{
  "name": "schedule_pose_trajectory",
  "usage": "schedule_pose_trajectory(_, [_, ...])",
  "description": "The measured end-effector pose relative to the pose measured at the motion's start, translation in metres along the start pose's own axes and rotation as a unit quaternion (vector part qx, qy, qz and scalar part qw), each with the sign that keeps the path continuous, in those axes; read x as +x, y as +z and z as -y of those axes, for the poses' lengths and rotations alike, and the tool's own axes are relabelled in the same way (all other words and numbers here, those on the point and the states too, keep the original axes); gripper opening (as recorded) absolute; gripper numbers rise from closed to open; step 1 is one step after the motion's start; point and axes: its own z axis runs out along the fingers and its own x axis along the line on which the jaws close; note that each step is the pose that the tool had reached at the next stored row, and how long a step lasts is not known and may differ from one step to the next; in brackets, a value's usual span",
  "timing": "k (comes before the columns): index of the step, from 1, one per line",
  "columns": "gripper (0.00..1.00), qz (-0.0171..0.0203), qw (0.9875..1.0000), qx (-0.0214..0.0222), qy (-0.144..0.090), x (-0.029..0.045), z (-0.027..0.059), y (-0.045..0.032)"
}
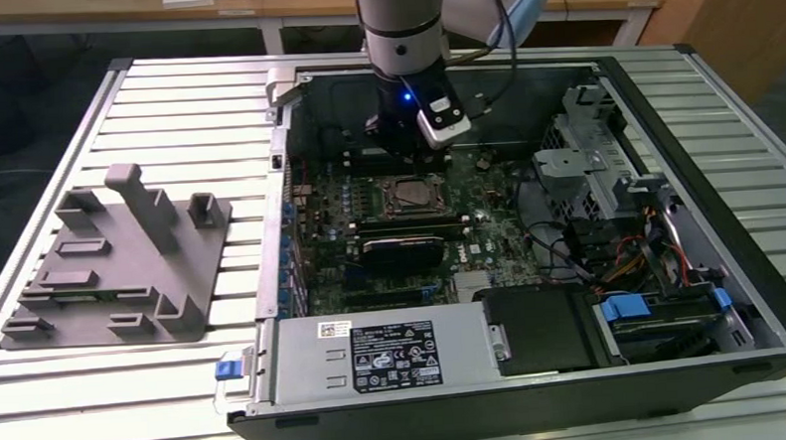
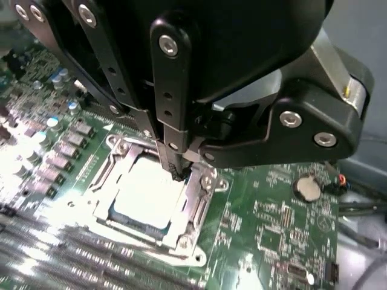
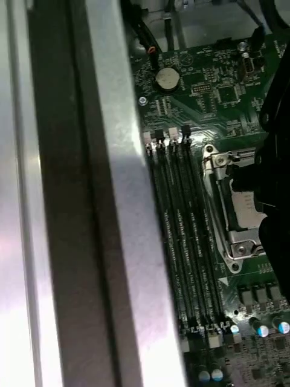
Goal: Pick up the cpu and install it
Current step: 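Install the first cpu locking lever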
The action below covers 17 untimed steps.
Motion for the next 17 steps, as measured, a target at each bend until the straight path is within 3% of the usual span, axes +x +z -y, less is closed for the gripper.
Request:
schedule_pose_trajectory(7, [0.11, 0.001, 0.9999, 0.0099, -0.002, -0.0023, 0.0113, 0.0002])
schedule_pose_trajectory(12, [0.11, 0.0001, 0.9999, 0.0105, -0.002, -0.0029, 0.0148, 0.0004])
schedule_pose_trajectory(15, [0.11, -0.0155, 0.9998, 0.014, -0.002, -0.0037, 0.0149, 0.0011])
schedule_pose_trajectory(17, [0.11, -0.0171, 0.9997, 0.0143, -0.002, -0.0037, 0.0149, 0.001])
